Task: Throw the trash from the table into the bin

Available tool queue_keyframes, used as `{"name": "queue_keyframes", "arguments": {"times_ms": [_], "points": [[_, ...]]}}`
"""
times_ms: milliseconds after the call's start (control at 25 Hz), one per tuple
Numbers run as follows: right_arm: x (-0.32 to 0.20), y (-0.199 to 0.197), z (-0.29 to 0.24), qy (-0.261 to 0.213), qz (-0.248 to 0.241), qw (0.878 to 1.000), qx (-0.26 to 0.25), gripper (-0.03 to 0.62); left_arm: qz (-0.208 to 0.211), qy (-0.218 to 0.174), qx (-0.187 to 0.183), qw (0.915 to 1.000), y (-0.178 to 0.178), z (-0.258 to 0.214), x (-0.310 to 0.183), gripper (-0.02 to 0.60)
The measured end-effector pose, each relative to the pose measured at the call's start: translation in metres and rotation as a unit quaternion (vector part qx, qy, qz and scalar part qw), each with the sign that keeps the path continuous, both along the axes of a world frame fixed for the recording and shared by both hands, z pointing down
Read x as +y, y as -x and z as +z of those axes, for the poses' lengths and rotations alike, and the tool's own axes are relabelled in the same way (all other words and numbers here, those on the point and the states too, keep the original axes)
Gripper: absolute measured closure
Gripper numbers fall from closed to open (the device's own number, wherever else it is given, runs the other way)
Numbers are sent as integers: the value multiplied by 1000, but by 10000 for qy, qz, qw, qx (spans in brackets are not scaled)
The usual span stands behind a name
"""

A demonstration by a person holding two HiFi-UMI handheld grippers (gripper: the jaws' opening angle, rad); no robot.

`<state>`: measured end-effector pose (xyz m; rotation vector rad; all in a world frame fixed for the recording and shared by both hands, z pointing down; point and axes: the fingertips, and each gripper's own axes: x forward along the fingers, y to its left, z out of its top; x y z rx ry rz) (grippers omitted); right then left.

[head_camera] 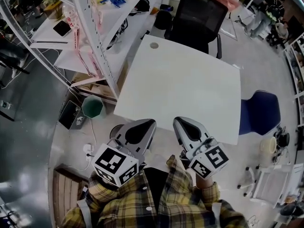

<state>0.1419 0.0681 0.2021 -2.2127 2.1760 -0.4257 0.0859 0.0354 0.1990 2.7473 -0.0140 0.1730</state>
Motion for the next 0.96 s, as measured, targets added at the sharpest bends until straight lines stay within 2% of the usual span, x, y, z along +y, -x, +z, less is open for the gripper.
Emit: {"name": "queue_keyframes", "arguments": {"times_ms": [560,960], "points": [[-9,3,10,51,-91,9999,-138,595,-158,47,-94,9998,7,7,-11,574],[-15,0,9,65,-135,9998,-136,595,-100,66,-99,9999,2,9,-15,574]]}}
